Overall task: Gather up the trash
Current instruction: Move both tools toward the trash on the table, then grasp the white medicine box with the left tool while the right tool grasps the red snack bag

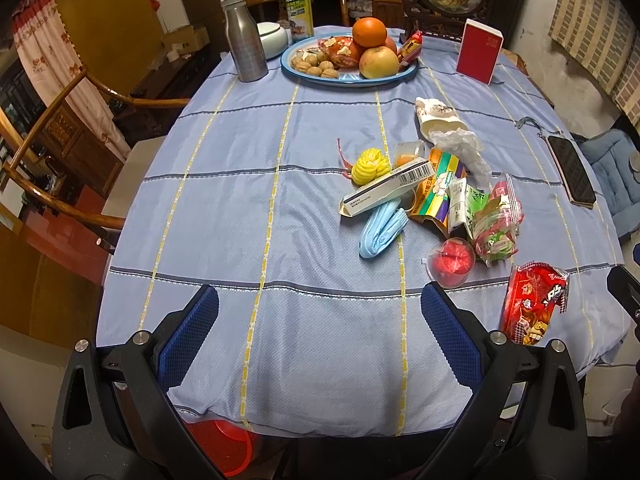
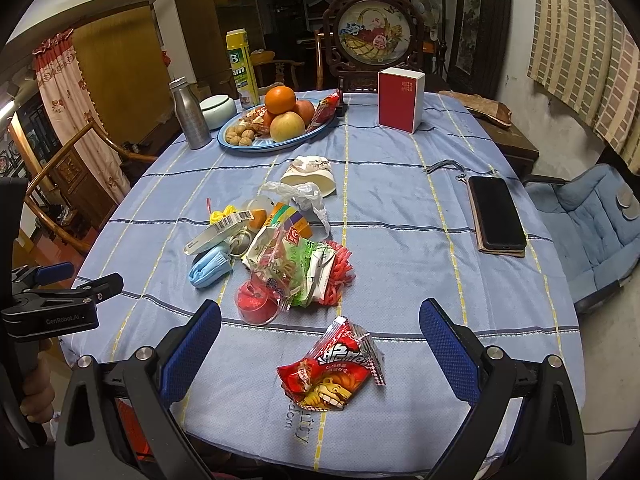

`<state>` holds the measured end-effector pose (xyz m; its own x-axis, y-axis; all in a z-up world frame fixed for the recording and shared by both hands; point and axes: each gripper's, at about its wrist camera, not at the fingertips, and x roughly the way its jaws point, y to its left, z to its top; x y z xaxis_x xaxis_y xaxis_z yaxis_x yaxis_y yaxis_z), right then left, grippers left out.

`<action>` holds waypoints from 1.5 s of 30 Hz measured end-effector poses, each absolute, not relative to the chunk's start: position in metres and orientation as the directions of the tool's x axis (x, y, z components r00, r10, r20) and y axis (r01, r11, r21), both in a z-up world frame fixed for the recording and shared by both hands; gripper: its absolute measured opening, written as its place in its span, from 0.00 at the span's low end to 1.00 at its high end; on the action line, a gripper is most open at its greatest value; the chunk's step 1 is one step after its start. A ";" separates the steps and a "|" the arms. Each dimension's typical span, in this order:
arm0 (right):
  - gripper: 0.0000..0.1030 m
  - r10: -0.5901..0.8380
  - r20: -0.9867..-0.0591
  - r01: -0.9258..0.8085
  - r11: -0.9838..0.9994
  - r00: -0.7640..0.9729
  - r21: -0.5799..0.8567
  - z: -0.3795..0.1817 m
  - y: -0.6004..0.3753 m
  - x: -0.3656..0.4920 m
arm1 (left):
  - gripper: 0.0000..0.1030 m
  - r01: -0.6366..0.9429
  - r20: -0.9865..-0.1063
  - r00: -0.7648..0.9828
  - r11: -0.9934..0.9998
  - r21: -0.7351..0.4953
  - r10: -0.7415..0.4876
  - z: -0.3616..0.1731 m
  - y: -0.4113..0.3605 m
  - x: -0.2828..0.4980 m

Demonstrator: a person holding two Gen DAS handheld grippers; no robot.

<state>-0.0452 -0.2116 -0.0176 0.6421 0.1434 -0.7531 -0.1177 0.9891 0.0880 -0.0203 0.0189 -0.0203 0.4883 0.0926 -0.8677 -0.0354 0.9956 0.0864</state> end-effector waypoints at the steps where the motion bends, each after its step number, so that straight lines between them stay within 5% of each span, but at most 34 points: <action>1: 0.95 0.146 -0.752 -0.119 0.989 0.643 0.090 -0.018 -0.212 -0.045 | 0.94 -0.035 -0.868 0.489 0.996 0.086 0.093 -0.020 0.019 -0.020; 22: 0.95 0.101 -0.782 -0.040 0.994 0.615 0.098 -0.029 -0.230 -0.052 | 0.94 -0.065 -0.913 0.405 0.998 0.021 0.046 -0.066 0.058 0.001; 40: 0.95 -0.183 -0.811 0.341 0.940 0.556 0.023 -0.035 -0.322 -0.132 | 0.94 0.207 -0.890 0.446 0.978 0.006 -0.089 -0.103 -0.023 0.117; 41: 0.95 -0.191 -0.811 0.351 0.936 0.553 0.019 -0.034 -0.324 -0.134 | 0.90 0.213 -0.889 0.450 0.977 0.014 -0.086 -0.107 -0.027 0.123; 44: 0.95 -0.195 -0.807 0.366 0.930 0.557 0.029 -0.033 -0.329 -0.136 | 0.51 0.237 -0.893 0.439 0.971 0.005 -0.103 -0.114 -0.034 0.132; 45: 0.95 -0.186 -0.806 0.364 0.931 0.562 0.039 -0.033 -0.330 -0.135 | 0.49 0.238 -0.889 0.438 0.971 -0.026 -0.131 -0.111 -0.031 0.131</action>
<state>-0.1346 -0.3305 -0.0328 0.5617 -0.1858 -0.8062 0.3636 0.9308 0.0388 0.1308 -0.0306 -0.1114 0.4379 -0.1311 -0.8894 0.2381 0.9709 -0.0259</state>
